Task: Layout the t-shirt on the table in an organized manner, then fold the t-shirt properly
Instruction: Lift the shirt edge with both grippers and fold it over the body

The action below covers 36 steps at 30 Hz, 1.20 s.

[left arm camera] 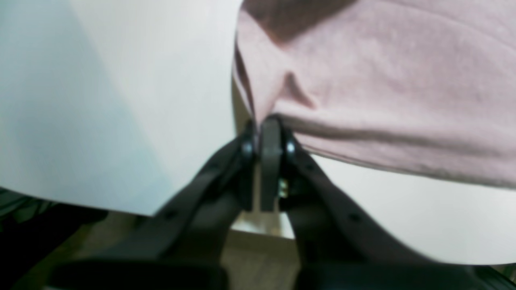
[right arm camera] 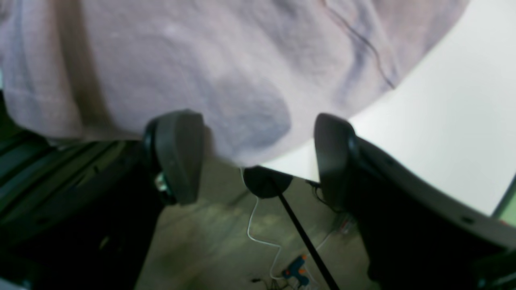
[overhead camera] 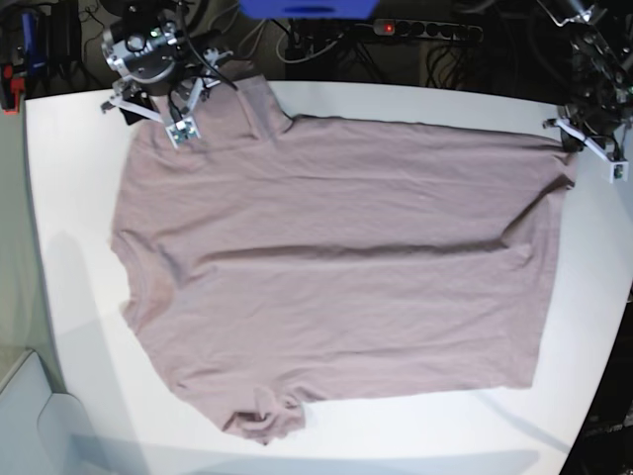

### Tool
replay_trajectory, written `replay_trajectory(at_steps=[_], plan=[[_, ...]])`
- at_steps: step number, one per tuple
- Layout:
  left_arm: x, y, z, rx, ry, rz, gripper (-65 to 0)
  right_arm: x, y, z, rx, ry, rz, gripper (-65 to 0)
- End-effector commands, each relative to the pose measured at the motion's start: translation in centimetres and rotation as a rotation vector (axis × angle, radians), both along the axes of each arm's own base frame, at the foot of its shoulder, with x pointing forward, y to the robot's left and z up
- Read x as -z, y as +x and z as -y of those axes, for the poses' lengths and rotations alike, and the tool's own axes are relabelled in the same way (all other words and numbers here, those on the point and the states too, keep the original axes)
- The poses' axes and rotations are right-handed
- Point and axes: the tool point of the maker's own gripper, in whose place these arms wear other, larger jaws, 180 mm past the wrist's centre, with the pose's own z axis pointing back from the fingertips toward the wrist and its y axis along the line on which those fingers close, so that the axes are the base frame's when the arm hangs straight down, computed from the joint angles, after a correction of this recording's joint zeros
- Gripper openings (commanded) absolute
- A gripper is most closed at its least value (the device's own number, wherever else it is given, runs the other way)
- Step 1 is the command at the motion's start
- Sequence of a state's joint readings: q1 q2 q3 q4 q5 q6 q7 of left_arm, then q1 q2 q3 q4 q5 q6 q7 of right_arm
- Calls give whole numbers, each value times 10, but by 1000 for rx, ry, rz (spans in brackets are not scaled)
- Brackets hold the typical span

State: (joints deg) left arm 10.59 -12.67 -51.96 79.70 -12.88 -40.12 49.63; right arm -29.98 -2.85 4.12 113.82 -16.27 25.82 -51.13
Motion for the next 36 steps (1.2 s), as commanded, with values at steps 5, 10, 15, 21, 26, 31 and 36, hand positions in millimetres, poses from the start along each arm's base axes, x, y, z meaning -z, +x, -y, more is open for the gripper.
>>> replay_trajectory(at_steps=[5,10,15,21,26,31,36], plan=[[-5,0,-8,2,24,-5,-649,7,-3,1,-3,4,-11,-223],[-5,-1,-8,1,26,-7,-649,15,-5,-1,-5,21,-16,-276],[-7,0,-8,3,31,-5,-649,23,-5,-2,-4,25,-35,-415],[-7,0,-9,2,32,-4,-649,22,-4,-1,-5,23,-32,-650],[-11,3,-10,4,36,7,-649,7,8,0,-9,16,22,-650],[-37,15,-16,29,101,57,-649,-17,23,0,-16,7,103,-650],[-68,35,-16,55,165,134,-649,-25,40,0,-16,6,146,-650]])
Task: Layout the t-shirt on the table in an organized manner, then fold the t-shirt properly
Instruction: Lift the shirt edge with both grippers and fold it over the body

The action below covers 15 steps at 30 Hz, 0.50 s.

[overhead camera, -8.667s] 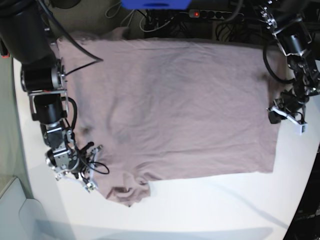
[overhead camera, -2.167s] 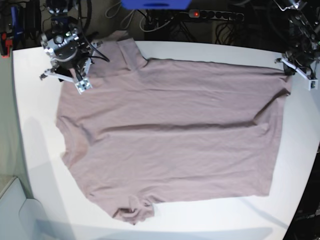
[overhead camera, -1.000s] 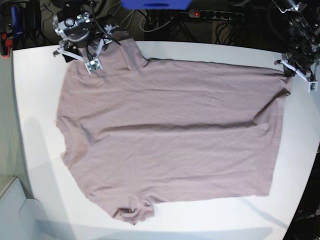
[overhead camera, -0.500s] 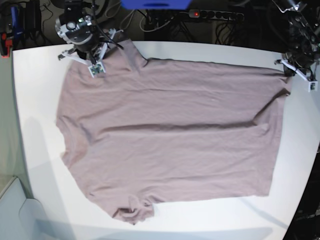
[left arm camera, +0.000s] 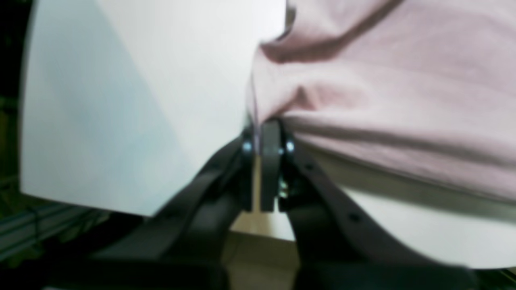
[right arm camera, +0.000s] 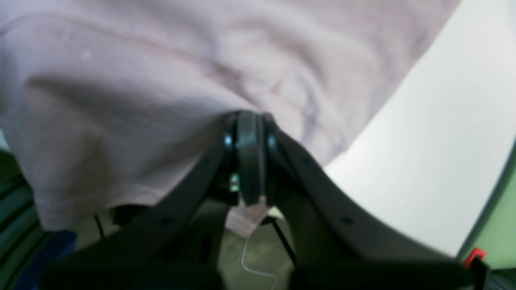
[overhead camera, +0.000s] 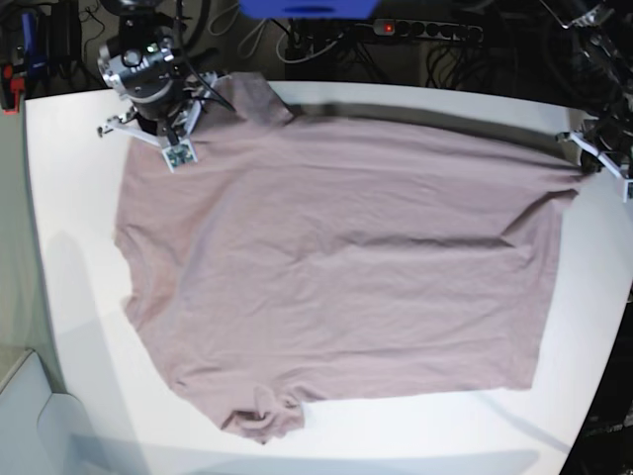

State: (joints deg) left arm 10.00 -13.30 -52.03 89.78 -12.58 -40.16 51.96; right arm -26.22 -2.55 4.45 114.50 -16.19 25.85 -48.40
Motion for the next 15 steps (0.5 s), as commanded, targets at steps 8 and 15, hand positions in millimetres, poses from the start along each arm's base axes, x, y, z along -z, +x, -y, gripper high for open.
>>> replay_trajectory(at_steps=[8,15], plan=[[-38,29,-8,14,60,117,-649,-27,39,2,-33,-18,118,-650],[-49,45,-9,9,60,158,-649,-46,71,-3,-101,-27,185,-650]])
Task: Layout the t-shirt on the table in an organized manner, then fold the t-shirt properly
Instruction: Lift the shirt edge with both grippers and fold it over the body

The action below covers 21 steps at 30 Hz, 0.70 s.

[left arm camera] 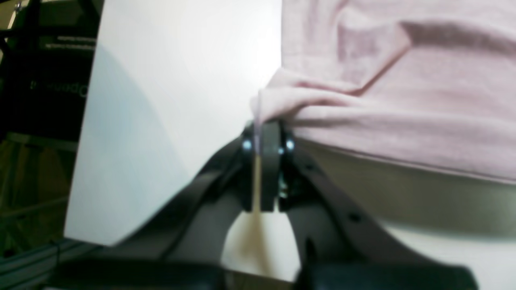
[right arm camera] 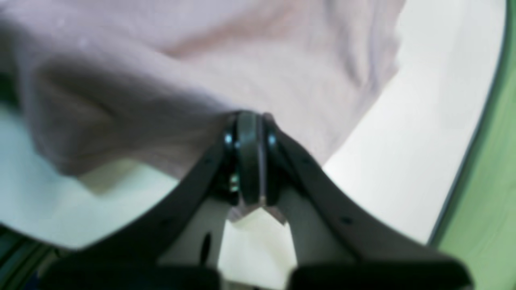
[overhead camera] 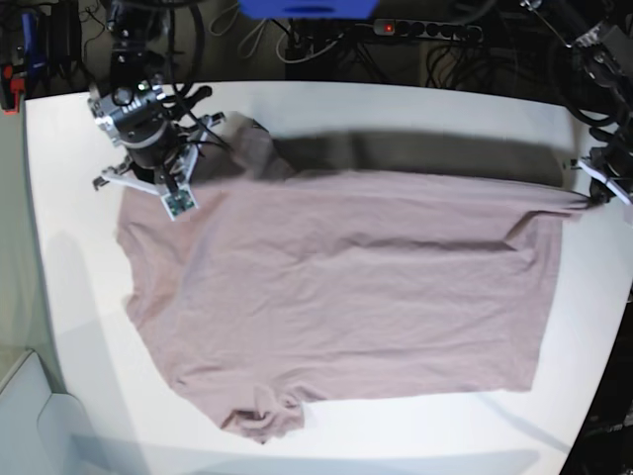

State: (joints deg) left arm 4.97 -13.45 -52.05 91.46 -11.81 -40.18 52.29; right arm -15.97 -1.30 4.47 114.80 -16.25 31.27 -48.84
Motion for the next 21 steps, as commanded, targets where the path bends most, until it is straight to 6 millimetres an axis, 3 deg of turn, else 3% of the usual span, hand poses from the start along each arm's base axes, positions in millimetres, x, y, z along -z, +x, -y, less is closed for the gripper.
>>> replay_trajectory(at_steps=[1,9,15,21], plan=[[-23,15,-7,3,27,76,-649,-12,10,0,-5,0,49,-650],[-38,34,-6,4,26,132,-649,-38,45,-1,-8,0,144,-650],[-42,53,-8,-7,-11,165,-649,-56,68,10,-18,-41,201,-650],[-44,71,-21,-25,-47,178,-649,-48,90,15,-24,-46,184,-650]])
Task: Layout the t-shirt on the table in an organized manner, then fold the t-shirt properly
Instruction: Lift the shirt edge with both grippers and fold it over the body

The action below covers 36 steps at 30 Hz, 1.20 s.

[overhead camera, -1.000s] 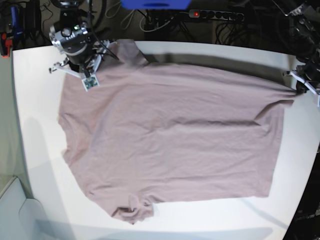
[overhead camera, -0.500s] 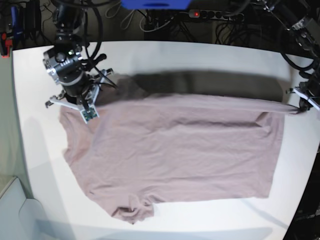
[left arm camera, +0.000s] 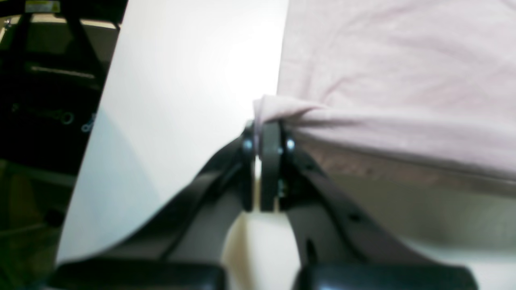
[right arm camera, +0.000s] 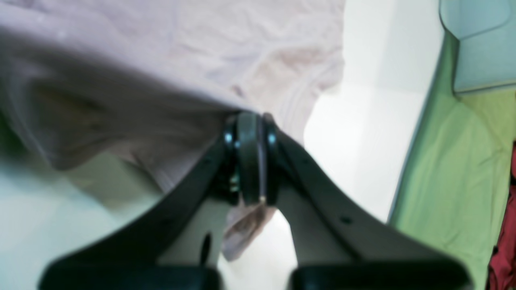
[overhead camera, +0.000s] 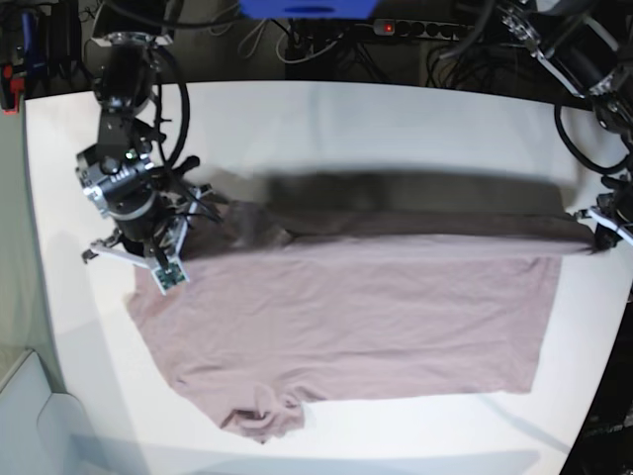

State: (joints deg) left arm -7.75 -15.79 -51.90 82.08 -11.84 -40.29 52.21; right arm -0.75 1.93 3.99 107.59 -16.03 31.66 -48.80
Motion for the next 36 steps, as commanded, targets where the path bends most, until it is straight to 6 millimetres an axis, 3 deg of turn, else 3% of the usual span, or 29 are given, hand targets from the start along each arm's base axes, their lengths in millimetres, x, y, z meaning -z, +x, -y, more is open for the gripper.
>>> replay_trajectory(at_steps=[1,8,11,18,22,26,34,36], plan=[[-23,11,-12,-8,30,63,-649,-11,11,4,-15,-19,36,-650],[-21,27,-11,-16,-24,80,-649,1,34,4,-44,-18,-8,-650],[-9,30,-8,-17,-66,67,-649,4,45,2,-52,-1,-8,-650],[14,44,16,84,-80,-20,-649,25,59,-10,-94,68,-9,-650],[13,53,21,100,-84,26,-649,40,62,-15,-108,100,-28,-650],[20,53,21,93,-106,31,-649,44,68,-16,-110,112,-33,-650],[26,48,12,81,-109,2,-645,29,83,-14,-107,108,4,-650],[26,48,12,81,-109,2,-610,27,84,-14,-106,106,7,-602]])
